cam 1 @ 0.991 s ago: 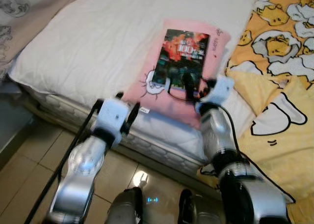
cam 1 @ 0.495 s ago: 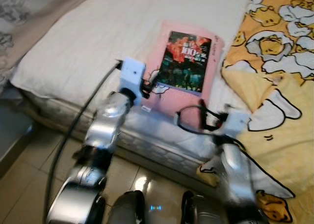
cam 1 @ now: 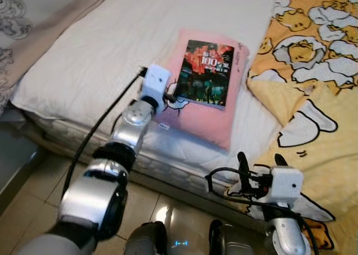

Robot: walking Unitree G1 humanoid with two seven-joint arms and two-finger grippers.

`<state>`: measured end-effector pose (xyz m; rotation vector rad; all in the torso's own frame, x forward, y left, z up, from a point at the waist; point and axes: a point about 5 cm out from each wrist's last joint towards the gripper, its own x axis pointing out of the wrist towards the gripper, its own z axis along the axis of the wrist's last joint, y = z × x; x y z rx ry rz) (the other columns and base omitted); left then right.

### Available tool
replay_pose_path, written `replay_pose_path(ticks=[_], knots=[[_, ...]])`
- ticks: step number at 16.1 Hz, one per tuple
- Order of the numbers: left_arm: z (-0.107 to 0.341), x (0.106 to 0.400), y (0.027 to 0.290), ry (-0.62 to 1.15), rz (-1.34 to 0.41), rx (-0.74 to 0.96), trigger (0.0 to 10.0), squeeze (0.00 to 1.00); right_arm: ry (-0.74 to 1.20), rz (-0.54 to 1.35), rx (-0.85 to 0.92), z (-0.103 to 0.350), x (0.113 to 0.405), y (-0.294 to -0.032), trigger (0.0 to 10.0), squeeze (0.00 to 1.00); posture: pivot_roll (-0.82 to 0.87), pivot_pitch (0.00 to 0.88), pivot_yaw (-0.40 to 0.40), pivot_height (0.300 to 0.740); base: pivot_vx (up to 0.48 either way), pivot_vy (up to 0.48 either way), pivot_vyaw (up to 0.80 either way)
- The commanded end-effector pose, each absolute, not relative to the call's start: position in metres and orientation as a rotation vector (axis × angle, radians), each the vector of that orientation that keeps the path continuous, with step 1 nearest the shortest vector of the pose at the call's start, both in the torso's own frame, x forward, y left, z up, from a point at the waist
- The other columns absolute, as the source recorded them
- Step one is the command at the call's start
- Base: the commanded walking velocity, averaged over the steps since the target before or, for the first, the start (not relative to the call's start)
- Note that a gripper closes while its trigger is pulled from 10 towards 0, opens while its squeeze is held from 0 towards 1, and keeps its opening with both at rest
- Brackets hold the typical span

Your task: Clean up the room

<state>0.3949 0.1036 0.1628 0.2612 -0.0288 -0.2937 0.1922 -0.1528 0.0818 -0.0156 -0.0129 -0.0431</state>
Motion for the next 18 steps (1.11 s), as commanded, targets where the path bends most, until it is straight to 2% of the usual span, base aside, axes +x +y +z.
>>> replay_pose_path(ticks=[1,2,3,4,7,8,9,11,18], knots=[[0.155,0.395,0.107,0.009,-0.274,0.222,10.0,1.00,-0.006,-0.058,0.006,0.086,0.188,-0.151,10.0,0.00,-0.10,0.143,0.053,0.740,0.000,0.000,0.00],[0.155,0.395,0.107,0.016,-0.273,0.205,10.0,1.00,-0.005,-0.058,0.006,0.087,0.187,-0.151,10.0,0.00,-0.10,0.144,0.052,0.740,0.000,0.000,0.00],[0.153,0.395,0.106,0.037,-0.281,0.148,10.0,0.07,-0.001,-0.040,0.013,0.089,0.184,-0.151,10.0,0.00,-0.11,0.147,0.046,0.740,0.000,0.000,0.00],[0.152,0.396,0.103,0.052,-0.287,0.094,10.0,0.00,0.003,-0.010,0.025,0.091,0.179,-0.149,10.0,0.00,-0.11,0.152,0.042,0.740,0.000,0.000,0.00],[0.145,0.393,0.089,0.089,-0.299,-0.007,10.0,0.00,0.034,0.041,0.042,0.092,0.168,-0.146,10.0,0.00,-0.13,0.172,0.034,0.740,0.000,0.000,0.00],[0.147,0.393,0.085,0.069,-0.300,0.011,10.0,0.00,0.041,0.037,0.043,0.092,0.166,-0.146,10.0,0.00,-0.14,0.174,0.034,0.740,0.000,0.000,0.00],[0.161,0.395,0.081,-0.030,-0.271,0.089,10.0,0.00,0.055,0.026,0.042,0.092,0.163,-0.148,10.0,0.00,-0.15,0.178,0.040,0.740,0.000,0.000,0.00],[0.168,0.396,0.079,-0.073,-0.248,0.108,10.0,0.00,0.066,0.020,0.040,0.091,0.160,-0.149,10.0,0.00,-0.15,0.182,0.046,0.740,0.000,0.000,0.00],[0.129,0.382,0.058,0.119,-0.337,0.063,10.0,0.00,0.115,0.010,0.042,0.088,0.151,-0.148,10.0,0.00,-0.18,0.208,0.060,0.740,0.000,0.000,0.00]])
